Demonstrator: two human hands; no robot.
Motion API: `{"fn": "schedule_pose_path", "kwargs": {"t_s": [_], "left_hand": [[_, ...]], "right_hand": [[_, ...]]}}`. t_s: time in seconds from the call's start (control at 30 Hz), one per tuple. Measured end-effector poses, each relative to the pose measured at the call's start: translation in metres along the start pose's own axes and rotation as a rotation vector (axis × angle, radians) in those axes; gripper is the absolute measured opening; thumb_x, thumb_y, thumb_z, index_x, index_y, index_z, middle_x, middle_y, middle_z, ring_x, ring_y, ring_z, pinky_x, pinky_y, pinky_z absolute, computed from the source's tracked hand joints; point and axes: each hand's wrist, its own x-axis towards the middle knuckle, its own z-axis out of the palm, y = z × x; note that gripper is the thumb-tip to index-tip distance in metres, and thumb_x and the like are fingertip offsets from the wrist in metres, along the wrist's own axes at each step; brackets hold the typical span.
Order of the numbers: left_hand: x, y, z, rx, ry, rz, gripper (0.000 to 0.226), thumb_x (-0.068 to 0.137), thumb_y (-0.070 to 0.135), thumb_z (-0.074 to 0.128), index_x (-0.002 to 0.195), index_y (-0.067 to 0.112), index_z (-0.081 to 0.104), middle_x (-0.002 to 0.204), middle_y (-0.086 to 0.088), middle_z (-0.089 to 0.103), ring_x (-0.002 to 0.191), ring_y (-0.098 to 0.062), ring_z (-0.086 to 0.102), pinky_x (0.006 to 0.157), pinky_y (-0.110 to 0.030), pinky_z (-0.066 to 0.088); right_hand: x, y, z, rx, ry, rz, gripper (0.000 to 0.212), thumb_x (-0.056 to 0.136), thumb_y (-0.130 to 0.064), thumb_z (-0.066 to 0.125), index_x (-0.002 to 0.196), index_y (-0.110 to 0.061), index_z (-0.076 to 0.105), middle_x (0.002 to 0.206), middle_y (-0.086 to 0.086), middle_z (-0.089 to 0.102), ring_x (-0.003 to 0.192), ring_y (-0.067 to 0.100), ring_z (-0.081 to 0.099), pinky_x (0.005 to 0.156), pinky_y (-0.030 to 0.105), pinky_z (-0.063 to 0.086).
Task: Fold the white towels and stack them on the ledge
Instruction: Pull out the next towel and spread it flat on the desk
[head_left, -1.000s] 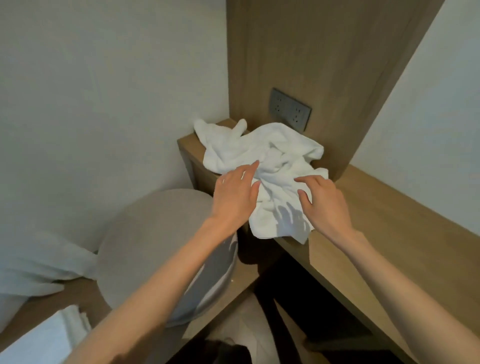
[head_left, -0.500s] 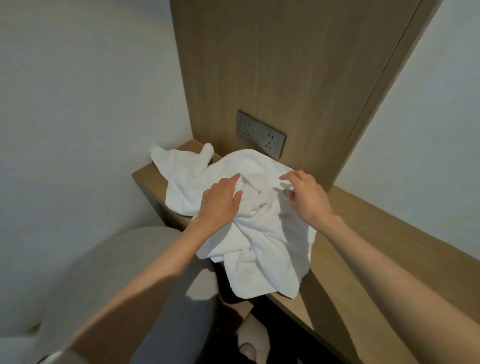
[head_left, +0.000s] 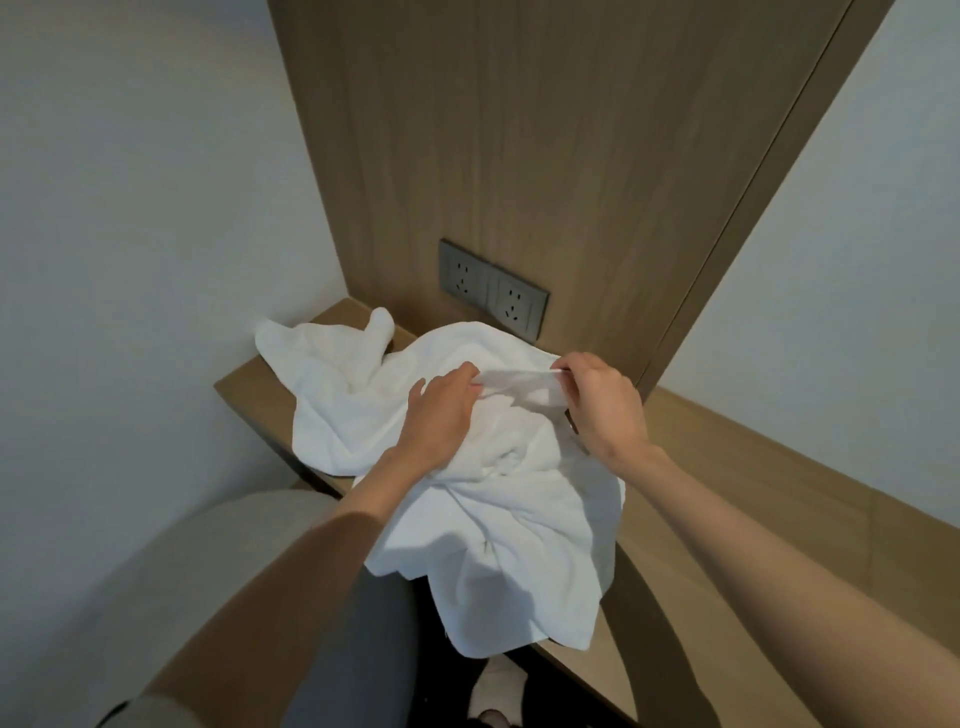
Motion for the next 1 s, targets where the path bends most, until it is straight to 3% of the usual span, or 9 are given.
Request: {"fn": "schedule_pose_path", "kwargs": {"t_s": [0.1,0.2,0.37,0.5,0.57,0.67,0.87,0.93,1.0], "left_hand": [[-0.003,0.021,-0.013,-0.244,0.115,-0.044,0.014,0.102,0.033,0.036,0.100,0.021,0.045,0.091,0.004,0.059,0.077,-0.011,0.055,0.072,-0.028,0.047],[-0.009,0.051,-0.027,-0.346,0.219,-0.009,0.015,0.102,0.035,0.036,0.098,0.023,0.045,0.082,0.011,0.056,0.072,-0.007,0.055,0.058,-0.013,0.040],[-0.023,0.103,-0.037,-0.419,0.376,0.074,0.010,0.101,0.030,0.041,0.098,0.023,0.048,0.086,0.007,0.058,0.076,-0.006,0.055,0.059,-0.011,0.039],[-0.037,0.126,-0.035,-0.415,0.463,0.010,0.012,0.097,0.023,0.051,0.090,0.014,0.056,0.089,0.000,0.059,0.080,-0.010,0.053,0.068,-0.020,0.041],[-0.046,0.130,-0.031,-0.345,0.508,-0.034,0.013,0.095,0.022,0.055,0.087,0.013,0.060,0.090,-0.003,0.058,0.084,-0.015,0.053,0.073,-0.024,0.043],[-0.057,0.136,-0.032,-0.410,0.531,-0.058,0.013,0.093,0.024,0.059,0.085,0.014,0.062,0.087,-0.001,0.061,0.077,-0.009,0.054,0.066,-0.008,0.039],[-0.060,0.143,-0.051,-0.530,0.423,0.068,0.012,0.092,0.019,0.062,0.094,0.008,0.067,0.093,-0.002,0.064,0.085,-0.011,0.058,0.069,-0.010,0.044],[-0.055,0.143,-0.059,-0.594,0.371,0.112,0.012,0.091,0.016,0.063,0.095,0.007,0.068,0.093,0.000,0.063,0.085,-0.009,0.058,0.070,-0.008,0.043],[-0.048,0.137,-0.064,-0.639,0.313,0.134,0.010,0.090,0.014,0.064,0.096,0.007,0.068,0.092,0.001,0.063,0.083,-0.006,0.058,0.070,-0.008,0.044]], "right_hand": [[-0.001,0.000,-0.017,0.218,0.112,-0.024,0.013,0.099,-0.017,0.045,0.104,-0.014,0.057,0.103,0.001,0.059,0.085,0.018,0.055,0.072,0.032,0.045],[0.000,0.001,-0.046,0.301,0.213,-0.075,0.014,0.101,-0.021,0.042,0.100,-0.018,0.055,0.095,-0.008,0.052,0.081,0.007,0.049,0.070,0.021,0.037],[-0.011,0.009,-0.100,0.321,0.295,-0.138,0.013,0.099,-0.017,0.048,0.099,-0.014,0.061,0.093,-0.006,0.059,0.083,0.005,0.051,0.070,0.009,0.038],[-0.024,0.024,-0.141,0.469,0.346,-0.023,0.017,0.097,-0.012,0.050,0.094,-0.014,0.066,0.085,0.001,0.068,0.081,0.015,0.064,0.076,0.028,0.052],[-0.029,0.035,-0.150,0.491,0.284,0.048,0.018,0.096,-0.011,0.050,0.092,-0.013,0.067,0.079,-0.001,0.067,0.078,0.015,0.065,0.081,0.036,0.054],[-0.043,0.045,-0.144,0.509,0.160,0.057,0.013,0.095,-0.013,0.055,0.100,-0.017,0.066,0.081,-0.007,0.065,0.077,0.008,0.063,0.084,0.037,0.055],[-0.040,0.034,-0.117,0.540,-0.167,-0.124,0.068,0.088,-0.023,0.065,0.143,-0.041,0.030,0.092,-0.005,0.070,0.076,0.006,0.065,0.080,0.032,0.055],[-0.025,0.024,-0.112,0.521,-0.182,-0.133,0.062,0.088,-0.023,0.065,0.141,-0.037,0.036,0.097,-0.001,0.067,0.078,0.012,0.064,0.077,0.036,0.057],[-0.008,0.015,-0.108,0.457,-0.142,-0.134,0.034,0.088,-0.018,0.062,0.121,-0.025,0.056,0.095,0.000,0.066,0.083,0.017,0.063,0.079,0.044,0.055]]}}
